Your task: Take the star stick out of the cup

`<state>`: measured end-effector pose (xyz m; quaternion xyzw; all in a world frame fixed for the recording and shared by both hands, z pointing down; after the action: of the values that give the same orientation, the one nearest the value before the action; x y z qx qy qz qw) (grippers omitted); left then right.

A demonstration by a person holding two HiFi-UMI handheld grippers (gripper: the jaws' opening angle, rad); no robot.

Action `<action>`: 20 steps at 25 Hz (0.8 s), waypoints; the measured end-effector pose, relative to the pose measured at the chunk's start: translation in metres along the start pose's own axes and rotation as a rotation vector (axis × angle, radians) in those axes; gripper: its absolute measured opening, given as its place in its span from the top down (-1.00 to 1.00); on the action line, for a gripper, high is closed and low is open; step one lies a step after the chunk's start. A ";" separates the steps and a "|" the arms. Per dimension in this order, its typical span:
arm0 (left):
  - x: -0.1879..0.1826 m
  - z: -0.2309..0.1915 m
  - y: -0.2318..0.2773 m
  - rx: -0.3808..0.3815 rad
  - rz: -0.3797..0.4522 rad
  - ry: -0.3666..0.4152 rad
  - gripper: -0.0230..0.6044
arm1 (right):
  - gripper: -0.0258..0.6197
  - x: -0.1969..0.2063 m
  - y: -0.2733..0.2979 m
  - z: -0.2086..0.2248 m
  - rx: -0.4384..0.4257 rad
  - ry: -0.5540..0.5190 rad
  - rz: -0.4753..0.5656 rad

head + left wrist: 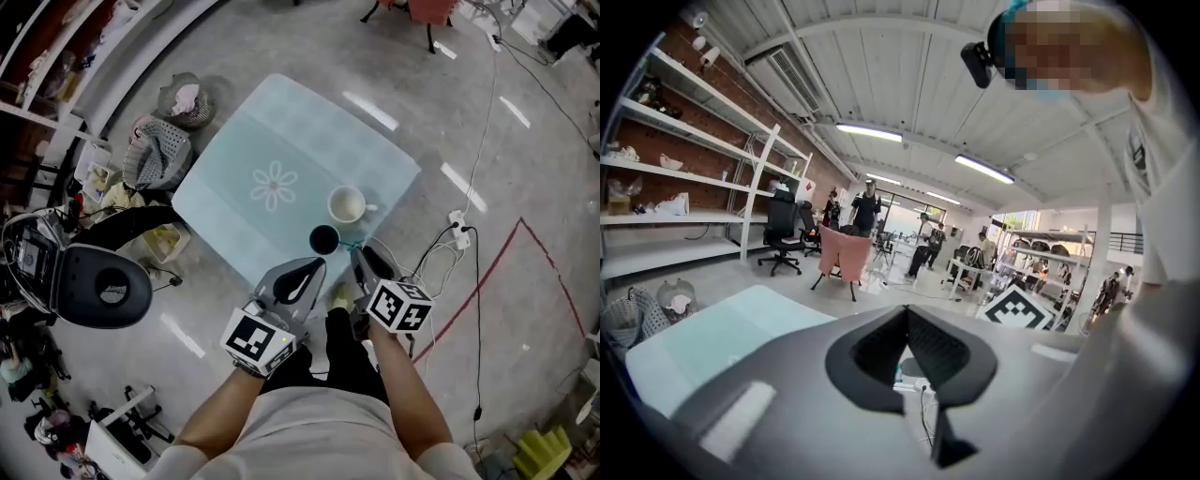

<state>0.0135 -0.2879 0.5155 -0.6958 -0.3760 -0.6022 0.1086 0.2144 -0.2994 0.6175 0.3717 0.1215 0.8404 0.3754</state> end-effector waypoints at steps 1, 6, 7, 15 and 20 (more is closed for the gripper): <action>0.000 -0.001 0.000 -0.005 -0.002 -0.003 0.91 | 0.63 0.000 0.004 0.001 -0.004 0.017 -0.008; 0.009 -0.006 0.004 -0.029 -0.011 -0.031 0.91 | 0.64 0.002 0.017 0.013 0.013 0.061 -0.072; 0.009 -0.008 0.005 -0.033 -0.010 -0.031 0.91 | 0.64 0.002 0.018 0.015 0.018 0.067 -0.077; 0.005 -0.013 -0.009 -0.058 0.005 -0.041 0.91 | 0.80 -0.005 0.016 0.003 0.050 -0.017 -0.117; 0.005 -0.015 -0.021 -0.053 0.027 -0.043 0.91 | 0.82 -0.010 0.006 -0.015 0.061 -0.102 -0.104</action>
<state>-0.0118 -0.2809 0.5176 -0.7162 -0.3528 -0.5954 0.0900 0.2047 -0.3098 0.6049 0.4185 0.1471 0.7955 0.4128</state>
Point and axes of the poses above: the fingertips, and each gripper's own axes: y forward along the fingers, z to its right, x out of its underside, the point moved 10 cm from there along -y, backward along the fingers, and after that the axes turned 4 degrees about -x, right-handed, at the moved point
